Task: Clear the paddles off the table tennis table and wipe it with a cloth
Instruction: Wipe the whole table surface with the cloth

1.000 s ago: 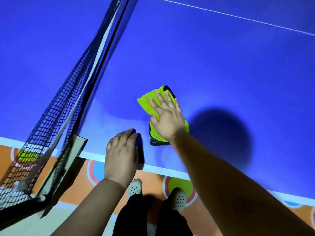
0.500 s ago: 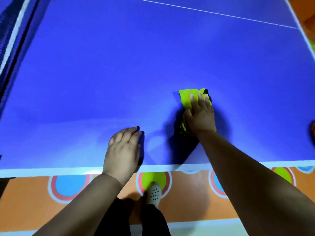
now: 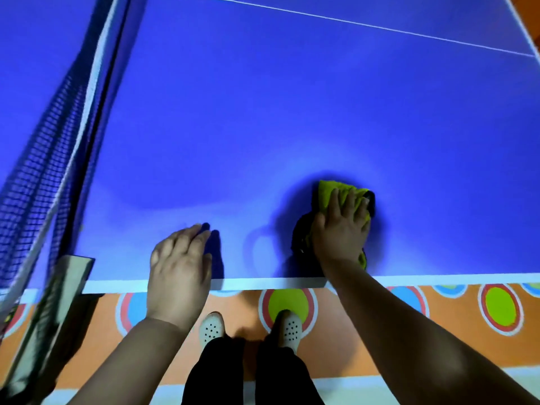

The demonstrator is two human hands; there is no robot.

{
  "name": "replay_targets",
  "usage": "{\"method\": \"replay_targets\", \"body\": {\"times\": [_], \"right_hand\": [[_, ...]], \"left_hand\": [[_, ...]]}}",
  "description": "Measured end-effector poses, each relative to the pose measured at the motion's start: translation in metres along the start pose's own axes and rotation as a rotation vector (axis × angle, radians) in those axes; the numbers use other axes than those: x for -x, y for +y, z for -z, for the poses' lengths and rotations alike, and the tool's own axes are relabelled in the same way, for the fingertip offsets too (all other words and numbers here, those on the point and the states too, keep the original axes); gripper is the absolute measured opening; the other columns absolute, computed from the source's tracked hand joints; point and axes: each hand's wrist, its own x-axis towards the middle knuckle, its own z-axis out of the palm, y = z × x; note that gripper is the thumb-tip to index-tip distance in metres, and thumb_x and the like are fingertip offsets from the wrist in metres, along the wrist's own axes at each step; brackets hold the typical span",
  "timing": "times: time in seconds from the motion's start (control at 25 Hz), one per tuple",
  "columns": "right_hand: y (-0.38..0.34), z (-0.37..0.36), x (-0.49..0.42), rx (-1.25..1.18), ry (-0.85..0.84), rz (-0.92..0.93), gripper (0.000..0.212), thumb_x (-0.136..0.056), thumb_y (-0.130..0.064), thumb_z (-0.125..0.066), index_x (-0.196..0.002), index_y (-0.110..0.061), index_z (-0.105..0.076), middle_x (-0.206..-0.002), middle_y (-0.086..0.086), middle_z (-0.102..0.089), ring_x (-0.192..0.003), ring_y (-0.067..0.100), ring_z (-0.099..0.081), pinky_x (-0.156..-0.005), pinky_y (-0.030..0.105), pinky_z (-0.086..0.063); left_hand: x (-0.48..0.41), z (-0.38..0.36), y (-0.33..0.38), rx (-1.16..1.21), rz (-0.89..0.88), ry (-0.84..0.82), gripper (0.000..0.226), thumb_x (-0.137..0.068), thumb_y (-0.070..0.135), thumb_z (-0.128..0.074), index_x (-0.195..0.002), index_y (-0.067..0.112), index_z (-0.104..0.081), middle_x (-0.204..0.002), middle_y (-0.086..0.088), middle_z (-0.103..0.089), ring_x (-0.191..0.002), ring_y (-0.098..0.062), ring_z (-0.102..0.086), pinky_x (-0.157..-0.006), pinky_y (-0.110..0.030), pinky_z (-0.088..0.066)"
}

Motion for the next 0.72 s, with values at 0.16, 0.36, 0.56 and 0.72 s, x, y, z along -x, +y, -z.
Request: {"method": "replay_targets", "body": {"times": [0.16, 0.36, 0.56, 0.72], "right_hand": [[-0.114, -0.026, 0.035, 0.014, -0.004, 0.192, 0.068, -0.077, -0.042, -0.031, -0.138, -0.019, -0.051, -0.149, 0.015, -0.039, -0.140, 0.042, -0.028, -0.108, 0.058, -0.027], [-0.235, -0.049, 0.065, 0.058, -0.076, 0.408, 0.060, -0.083, -0.039, -0.035, -0.141, -0.029, -0.045, -0.152, 0.007, -0.036, -0.142, 0.038, -0.023, -0.113, 0.056, -0.020], [-0.303, -0.061, 0.083, 0.103, -0.205, 0.734, 0.061, -0.093, -0.039, -0.041, -0.150, -0.037, -0.020, -0.162, -0.003, -0.005, -0.148, 0.027, 0.008, -0.118, 0.049, 0.003], [-0.308, -0.059, 0.094, 0.133, -0.292, 1.040, 0.060, -0.092, -0.031, -0.044, -0.148, -0.040, -0.025, -0.161, -0.009, -0.005, -0.148, 0.022, 0.009, -0.118, 0.047, 0.004]], "left_hand": [[0.013, 0.022, -0.062, -0.009, 0.097, 0.034, 0.050, -0.079, 0.028, -0.035, -0.113, 0.005, -0.064, -0.117, -0.011, -0.063, -0.108, -0.026, -0.046, -0.093, -0.038, -0.028], [0.033, 0.042, -0.114, -0.010, 0.200, 0.070, 0.052, -0.077, 0.032, -0.037, -0.115, 0.005, -0.061, -0.118, -0.012, -0.061, -0.106, -0.027, -0.043, -0.091, -0.040, -0.029], [0.054, 0.047, -0.138, -0.001, 0.244, 0.094, 0.052, -0.076, 0.030, -0.040, -0.119, 0.008, -0.060, -0.120, -0.009, -0.060, -0.110, -0.024, -0.044, -0.093, -0.036, -0.030], [0.060, 0.045, -0.138, -0.009, 0.283, 0.107, 0.055, -0.076, 0.030, -0.039, -0.122, 0.006, -0.056, -0.123, -0.011, -0.057, -0.114, -0.025, -0.042, -0.094, -0.036, -0.029]]}}
